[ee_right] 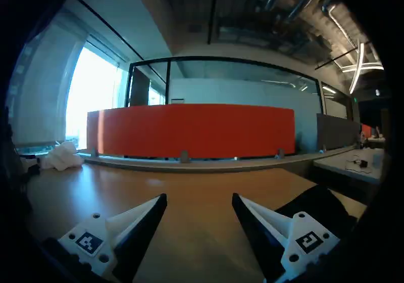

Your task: Fold towel

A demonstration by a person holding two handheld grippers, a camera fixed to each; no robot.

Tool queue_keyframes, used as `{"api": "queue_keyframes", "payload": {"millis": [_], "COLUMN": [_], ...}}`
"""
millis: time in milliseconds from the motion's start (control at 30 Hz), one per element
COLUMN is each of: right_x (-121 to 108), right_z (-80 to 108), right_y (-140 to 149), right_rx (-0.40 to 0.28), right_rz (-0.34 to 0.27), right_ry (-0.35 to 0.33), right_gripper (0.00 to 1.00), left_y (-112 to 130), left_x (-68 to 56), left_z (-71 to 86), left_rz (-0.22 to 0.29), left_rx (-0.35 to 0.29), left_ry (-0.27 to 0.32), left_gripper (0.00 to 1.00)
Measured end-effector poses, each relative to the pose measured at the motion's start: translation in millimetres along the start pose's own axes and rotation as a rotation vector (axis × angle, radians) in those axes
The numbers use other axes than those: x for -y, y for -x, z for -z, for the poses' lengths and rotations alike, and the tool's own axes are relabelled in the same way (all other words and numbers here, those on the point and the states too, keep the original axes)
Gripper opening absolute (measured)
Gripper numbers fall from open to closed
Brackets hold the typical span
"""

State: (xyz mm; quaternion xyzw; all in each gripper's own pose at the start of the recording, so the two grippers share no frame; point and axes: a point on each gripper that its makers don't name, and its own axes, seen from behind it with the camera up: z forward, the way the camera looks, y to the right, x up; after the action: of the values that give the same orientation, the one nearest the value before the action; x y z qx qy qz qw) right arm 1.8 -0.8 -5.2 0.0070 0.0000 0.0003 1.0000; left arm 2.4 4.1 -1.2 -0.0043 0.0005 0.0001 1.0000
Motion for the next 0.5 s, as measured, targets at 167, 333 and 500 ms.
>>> {"api": "queue_keyframes", "payload": {"millis": [167, 333, 500], "right_x": [-0.1, 0.4, 0.4], "right_z": [0.7, 0.7, 0.7], "right_y": [0.5, 0.4, -0.1], "right_rx": [0.0, 0.0, 0.001], "right_rz": [0.0, 0.0, 0.001], "right_ry": [0.002, 0.002, 0.002], "right_gripper": [1.0, 1.0, 1.0], "left_y": [0.0, 0.1, -0.2], "left_x": [0.1, 0.3, 0.4], "left_z": [0.1, 0.1, 0.0], "left_rz": [0.0, 0.0, 0.0], "left_rx": [0.0, 0.0, 0.0], "left_ry": [0.0, 0.0, 0.0], "left_gripper": [0.95, 0.95, 0.95]}}
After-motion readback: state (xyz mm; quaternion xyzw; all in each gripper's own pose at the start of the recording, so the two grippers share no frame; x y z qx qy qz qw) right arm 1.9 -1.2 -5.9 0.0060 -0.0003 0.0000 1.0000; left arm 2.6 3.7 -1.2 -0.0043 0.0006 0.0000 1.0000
